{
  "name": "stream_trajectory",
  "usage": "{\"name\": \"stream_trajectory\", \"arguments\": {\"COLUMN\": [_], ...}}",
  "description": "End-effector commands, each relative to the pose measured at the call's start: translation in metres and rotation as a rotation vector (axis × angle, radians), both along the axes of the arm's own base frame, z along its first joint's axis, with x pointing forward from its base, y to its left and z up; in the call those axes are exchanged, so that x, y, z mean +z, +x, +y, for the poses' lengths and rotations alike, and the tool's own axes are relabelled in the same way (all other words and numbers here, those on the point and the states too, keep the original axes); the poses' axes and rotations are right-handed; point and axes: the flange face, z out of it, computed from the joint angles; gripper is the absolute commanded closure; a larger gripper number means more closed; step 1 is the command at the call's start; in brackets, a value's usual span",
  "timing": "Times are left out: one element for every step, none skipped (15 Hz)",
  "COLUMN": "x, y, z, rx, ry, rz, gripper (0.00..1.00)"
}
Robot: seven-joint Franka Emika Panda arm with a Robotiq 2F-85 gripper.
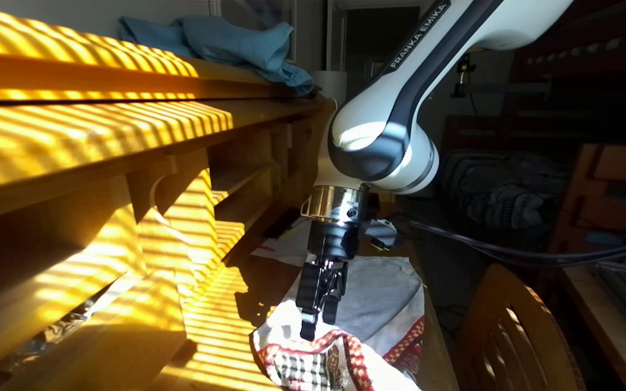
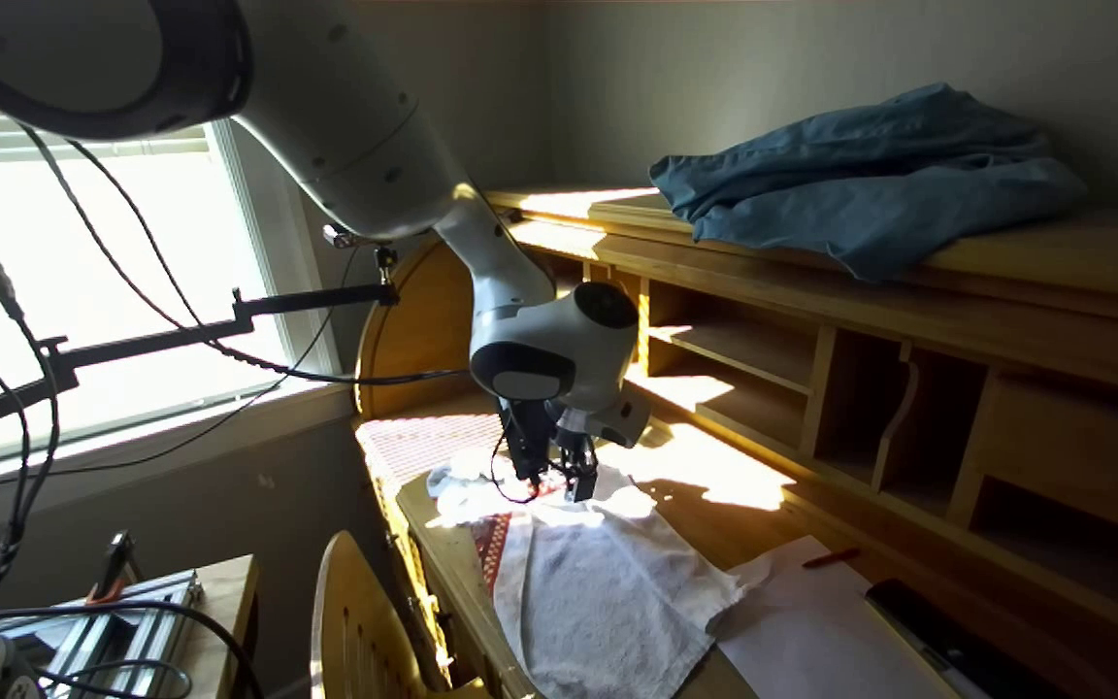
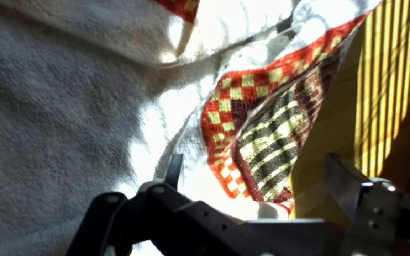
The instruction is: Unfold the white and red towel and lay it out.
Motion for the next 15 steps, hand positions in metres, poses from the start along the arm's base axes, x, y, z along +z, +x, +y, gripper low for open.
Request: {"name": "stream_trajectory", "arguments": {"x": [-0.010,-0.012,-0.014,-0.016,-0.016,-0.016,-0.015,-0.014,-0.012,-0.011,-0.009,-0.006,-0.004,0.000,0.004], "y": [0.004,0.003,0.003,0.002,0.002,0.003,0.003,0.004,0.005,0.007,0.009,0.011,0.012,0.015,0.017], "z": [0.003,0.002,0.003,0.003,0.003,0.003,0.003,0.003,0.003,0.003,0.004,0.005,0.005,0.007,0.008], "rx": [-0.009,-0.005,-0.001,0.002,0.005,0.006,0.005,0.005,0.007,0.007,0.010,0.012,0.013,0.015,0.015], "ry": [0.017,0.004,0.003,-0.006,-0.008,-0.013,-0.015,-0.017,-0.014,-0.011,-0.010,-0.007,-0.008,-0.005,-0.003], "rz": [0.033,0.034,0.036,0.035,0.035,0.032,0.027,0.021,0.016,0.012,0.005,-0.003,-0.012,-0.020,-0.029], "gripper": [0.00,0.00,0.00,0.14,0.26,0.32,0.41,0.48,0.56,0.62,0.69,0.77,0.83,0.91,0.97]}}
